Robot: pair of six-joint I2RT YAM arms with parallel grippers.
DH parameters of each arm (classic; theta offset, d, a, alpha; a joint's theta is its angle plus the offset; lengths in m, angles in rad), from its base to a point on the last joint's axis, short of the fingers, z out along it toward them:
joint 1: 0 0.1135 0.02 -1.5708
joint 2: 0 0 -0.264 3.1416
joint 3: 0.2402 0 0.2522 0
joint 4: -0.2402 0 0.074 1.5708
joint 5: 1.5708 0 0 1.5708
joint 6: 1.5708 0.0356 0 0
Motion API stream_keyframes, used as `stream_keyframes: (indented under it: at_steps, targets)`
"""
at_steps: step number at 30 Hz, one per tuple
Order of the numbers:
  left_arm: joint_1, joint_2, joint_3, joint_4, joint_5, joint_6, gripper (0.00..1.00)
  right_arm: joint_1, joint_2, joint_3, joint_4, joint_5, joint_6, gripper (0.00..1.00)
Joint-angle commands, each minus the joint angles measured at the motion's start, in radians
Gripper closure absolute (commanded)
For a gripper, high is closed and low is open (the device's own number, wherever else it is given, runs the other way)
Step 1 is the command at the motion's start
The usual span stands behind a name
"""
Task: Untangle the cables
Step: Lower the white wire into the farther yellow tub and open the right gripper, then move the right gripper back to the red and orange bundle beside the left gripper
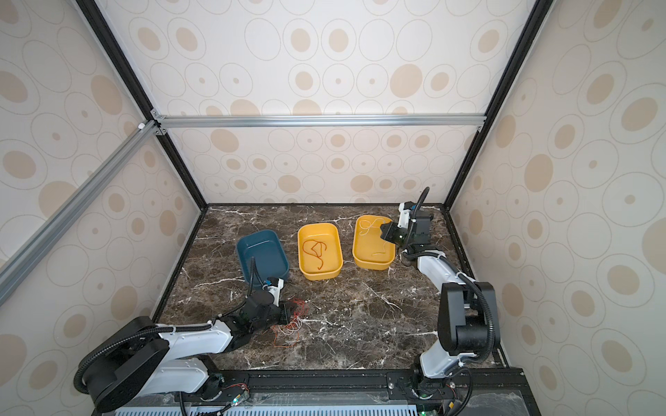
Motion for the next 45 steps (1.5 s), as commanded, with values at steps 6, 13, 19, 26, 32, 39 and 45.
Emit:
stream_keyframes:
  at_steps: [6, 13, 19, 26, 32, 39, 45]
  targets:
    - [0.005, -0.006, -0.008, 0.040, 0.002, -0.022, 1.00, 0.028, 0.130, 0.068, -0.119, 0.013, -0.026, 1.00]
    - [0.001, -0.025, -0.008, 0.037, 0.000, -0.023, 1.00, 0.045, 0.171, 0.103, -0.244, 0.103, -0.085, 0.75]
    - [0.001, -0.018, 0.006, 0.031, 0.007, -0.017, 1.00, 0.045, 0.101, 0.109, -0.317, 0.161, -0.140, 0.52]
    - [-0.010, -0.010, 0.021, 0.067, 0.037, -0.019, 1.00, 0.047, -0.025, 0.071, -0.347, 0.127, -0.145, 0.50]
    - [-0.022, -0.001, 0.049, 0.092, 0.077, -0.015, 1.00, 0.096, -0.124, -0.018, -0.375, 0.081, -0.109, 0.51]
    - [-0.064, 0.004, 0.121, 0.090, 0.090, -0.032, 1.00, 0.224, -0.228, -0.187, -0.356, 0.039, -0.048, 0.51]
    - [-0.099, 0.073, 0.157, 0.143, 0.107, -0.057, 0.98, 0.317, -0.324, -0.281, -0.355, 0.029, -0.022, 0.50]
